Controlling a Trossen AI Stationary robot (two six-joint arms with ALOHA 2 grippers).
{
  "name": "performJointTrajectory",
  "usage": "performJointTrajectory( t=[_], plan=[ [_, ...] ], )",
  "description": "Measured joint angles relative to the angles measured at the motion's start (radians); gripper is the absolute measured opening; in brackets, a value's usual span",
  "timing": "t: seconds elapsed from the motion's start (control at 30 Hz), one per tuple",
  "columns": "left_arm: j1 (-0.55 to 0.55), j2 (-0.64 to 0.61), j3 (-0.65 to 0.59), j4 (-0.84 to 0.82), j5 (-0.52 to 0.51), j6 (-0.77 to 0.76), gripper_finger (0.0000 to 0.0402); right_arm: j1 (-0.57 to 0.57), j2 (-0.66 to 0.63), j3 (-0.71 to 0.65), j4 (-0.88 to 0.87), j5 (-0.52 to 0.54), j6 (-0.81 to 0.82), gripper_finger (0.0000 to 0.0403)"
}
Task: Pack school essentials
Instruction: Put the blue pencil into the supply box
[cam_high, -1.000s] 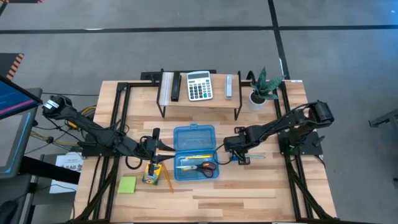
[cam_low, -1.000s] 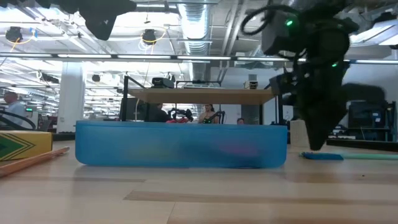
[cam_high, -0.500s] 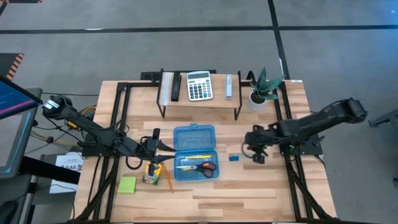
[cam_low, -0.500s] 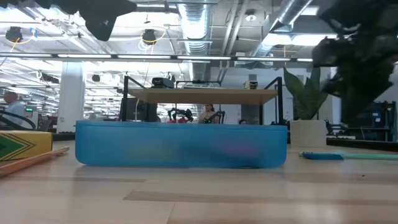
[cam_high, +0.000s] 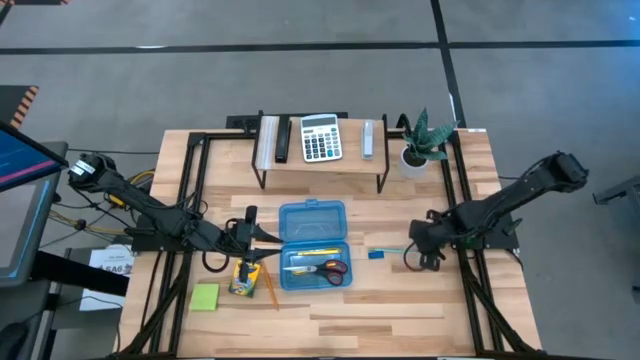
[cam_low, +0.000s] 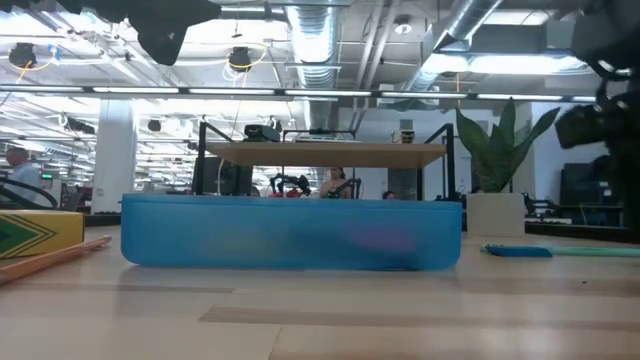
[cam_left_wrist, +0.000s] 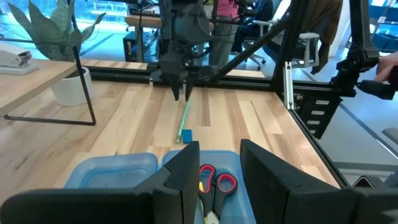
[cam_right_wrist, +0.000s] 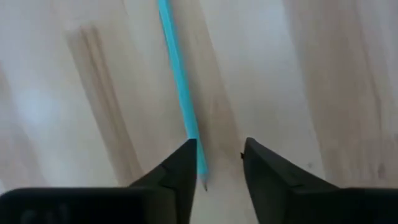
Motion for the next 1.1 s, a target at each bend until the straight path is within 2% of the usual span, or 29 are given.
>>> performJointTrajectory(
  t=[0.2, 0.37, 0.5, 0.77, 1.0, 1.1],
  plan=[
    [0.000, 0.000, 0.000, -0.004, 0.000, -0.003, 0.0102, 0.073, 0.134, 0.006, 0.015, 0.010, 0.034, 0.0197],
    [0.000, 0.000, 0.000, -0.003, 0.000, -0.003, 0.0102, 0.128, 0.212, 0.016, 0.012, 0.038, 0.093, 0.0192],
    [0.000, 0.000, 0.000, -0.003, 0.000, -0.005, 0.0102, 0.143, 0.225, 0.019, 0.011, 0.045, 0.140, 0.0151],
    [0.000, 0.012, 0.000, 0.005, -0.008, -0.022, 0.0102, 0.144, 0.222, 0.016, 0.071, 0.039, 0.122, 0.0017],
    [0.041, 0.156, -0.001, 0.073, 0.009, -0.028, 0.0102, 0.119, 0.230, 0.032, 0.107, 0.095, 0.096, 0.0017],
    [0.083, 0.205, -0.001, 0.113, 0.063, -0.026, 0.0102, 0.105, 0.232, 0.032, 0.142, 0.131, 0.093, 0.0006]
  ],
)
